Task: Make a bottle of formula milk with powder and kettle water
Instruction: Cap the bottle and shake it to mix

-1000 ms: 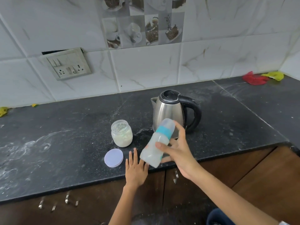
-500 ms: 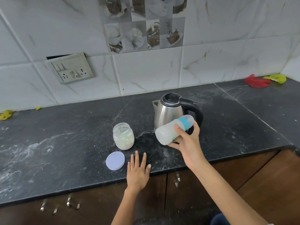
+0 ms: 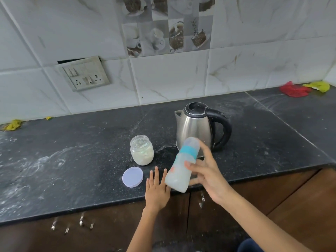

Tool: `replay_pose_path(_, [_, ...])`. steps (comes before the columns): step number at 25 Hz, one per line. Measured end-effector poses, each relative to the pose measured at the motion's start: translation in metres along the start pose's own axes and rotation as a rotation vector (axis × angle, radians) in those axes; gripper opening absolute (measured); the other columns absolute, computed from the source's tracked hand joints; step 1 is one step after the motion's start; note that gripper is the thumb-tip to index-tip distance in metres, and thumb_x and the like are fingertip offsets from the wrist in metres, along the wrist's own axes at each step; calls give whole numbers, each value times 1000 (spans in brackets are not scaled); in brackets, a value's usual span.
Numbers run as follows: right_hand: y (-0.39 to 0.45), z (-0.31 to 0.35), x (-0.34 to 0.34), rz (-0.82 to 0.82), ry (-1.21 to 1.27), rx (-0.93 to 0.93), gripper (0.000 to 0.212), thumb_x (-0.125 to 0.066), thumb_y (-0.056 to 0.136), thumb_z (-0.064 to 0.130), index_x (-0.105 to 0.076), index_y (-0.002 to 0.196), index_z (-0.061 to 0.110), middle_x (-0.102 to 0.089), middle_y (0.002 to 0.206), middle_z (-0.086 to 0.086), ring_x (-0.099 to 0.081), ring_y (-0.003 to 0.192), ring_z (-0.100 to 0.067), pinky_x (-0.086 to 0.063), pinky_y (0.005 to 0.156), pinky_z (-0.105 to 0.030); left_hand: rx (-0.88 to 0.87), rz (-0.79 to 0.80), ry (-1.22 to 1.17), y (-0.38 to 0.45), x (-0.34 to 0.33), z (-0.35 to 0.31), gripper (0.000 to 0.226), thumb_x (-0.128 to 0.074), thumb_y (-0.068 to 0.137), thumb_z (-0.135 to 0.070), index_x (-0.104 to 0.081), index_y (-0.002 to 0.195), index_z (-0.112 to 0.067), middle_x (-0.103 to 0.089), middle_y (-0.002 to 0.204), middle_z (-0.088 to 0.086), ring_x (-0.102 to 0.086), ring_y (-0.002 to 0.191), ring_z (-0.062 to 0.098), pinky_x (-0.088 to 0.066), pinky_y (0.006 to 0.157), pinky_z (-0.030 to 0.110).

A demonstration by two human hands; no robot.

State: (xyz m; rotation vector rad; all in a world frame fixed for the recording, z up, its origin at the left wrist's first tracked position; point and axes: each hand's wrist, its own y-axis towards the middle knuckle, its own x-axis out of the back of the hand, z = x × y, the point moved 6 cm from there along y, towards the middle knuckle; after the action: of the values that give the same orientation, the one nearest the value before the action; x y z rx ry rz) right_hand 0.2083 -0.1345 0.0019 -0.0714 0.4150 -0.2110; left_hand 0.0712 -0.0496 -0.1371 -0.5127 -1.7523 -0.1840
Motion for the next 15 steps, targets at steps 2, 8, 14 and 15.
replay_pose_path(2, [10, 13, 17, -142, 162, 71, 77, -71, 74, 16, -37, 140, 38, -59, 128, -10, -68, 105, -29, -60, 72, -49, 6, -13, 3, 2, 0, 0, 59, -13, 97, -49, 0, 150, -25, 10, 159, 10, 10, 146, 30, -2, 119, 42])
replay_pose_path(8, [5, 10, 11, -103, 23, 54, 79, -72, 74, 15, -37, 140, 39, -65, 120, -7, -70, 103, -27, -60, 72, -48, 5, -8, 3, 2, -1, 1, 57, -21, 100, -43, 1, 150, -25, 12, 159, 9, 11, 146, 29, -1, 119, 41])
replay_pose_path(14, [-1, 3, 9, -121, -102, -24, 84, -81, 65, 14, -42, 136, 39, -68, 115, -4, -70, 102, -22, -60, 74, -39, -5, -11, -1, 2, -2, 1, 58, -24, 100, -39, 2, 150, -23, 12, 159, 10, 11, 146, 30, -2, 119, 42])
replay_pose_path(15, [-3, -1, 7, -124, -128, -51, 81, -82, 64, 13, -46, 133, 33, -69, 112, -4, -69, 101, -21, -60, 76, -36, -5, -5, 0, 2, -2, 2, 59, -24, 100, -39, 4, 150, -23, 12, 159, 10, 11, 146, 30, -2, 119, 43])
